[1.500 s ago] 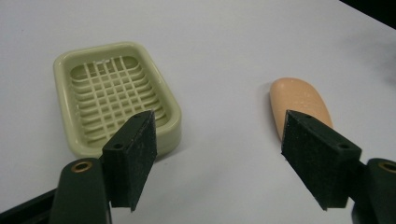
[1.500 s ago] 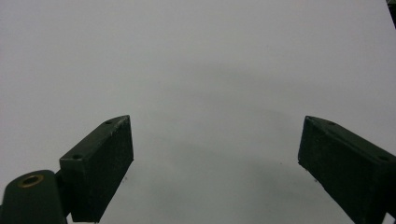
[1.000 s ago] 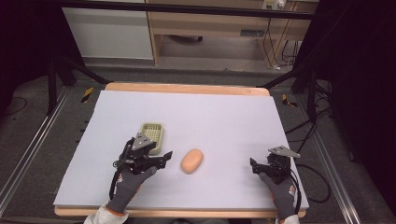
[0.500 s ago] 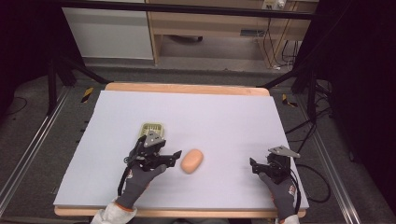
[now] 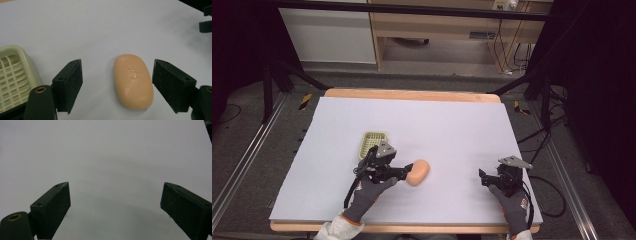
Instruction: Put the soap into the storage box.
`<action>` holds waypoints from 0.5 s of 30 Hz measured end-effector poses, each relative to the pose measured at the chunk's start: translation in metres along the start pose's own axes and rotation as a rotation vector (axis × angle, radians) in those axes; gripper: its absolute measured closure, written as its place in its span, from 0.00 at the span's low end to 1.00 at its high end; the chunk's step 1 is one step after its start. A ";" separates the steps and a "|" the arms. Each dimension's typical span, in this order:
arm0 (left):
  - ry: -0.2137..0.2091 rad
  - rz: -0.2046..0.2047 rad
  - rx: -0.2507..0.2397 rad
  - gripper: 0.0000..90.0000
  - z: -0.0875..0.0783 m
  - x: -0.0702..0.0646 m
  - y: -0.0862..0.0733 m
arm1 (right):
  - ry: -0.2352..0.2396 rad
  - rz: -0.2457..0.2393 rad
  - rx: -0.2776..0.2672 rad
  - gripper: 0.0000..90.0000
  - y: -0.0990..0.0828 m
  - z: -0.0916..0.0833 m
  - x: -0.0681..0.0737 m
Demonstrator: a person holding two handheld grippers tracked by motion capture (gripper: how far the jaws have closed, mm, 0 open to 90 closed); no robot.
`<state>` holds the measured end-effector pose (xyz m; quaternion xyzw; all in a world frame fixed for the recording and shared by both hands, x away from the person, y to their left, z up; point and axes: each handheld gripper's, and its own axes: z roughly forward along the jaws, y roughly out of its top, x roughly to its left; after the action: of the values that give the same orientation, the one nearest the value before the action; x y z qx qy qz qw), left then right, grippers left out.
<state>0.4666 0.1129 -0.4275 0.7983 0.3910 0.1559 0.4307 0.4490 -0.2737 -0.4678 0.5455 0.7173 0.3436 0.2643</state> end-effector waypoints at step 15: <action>-0.003 0.029 0.048 0.25 0.018 -0.010 -0.002 | 0.003 -0.005 0.005 0.10 0.000 0.002 0.002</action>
<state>0.4704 0.0959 -0.4385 0.8143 0.3823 0.1513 0.4097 0.4497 -0.2717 -0.4691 0.5438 0.7198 0.3420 0.2630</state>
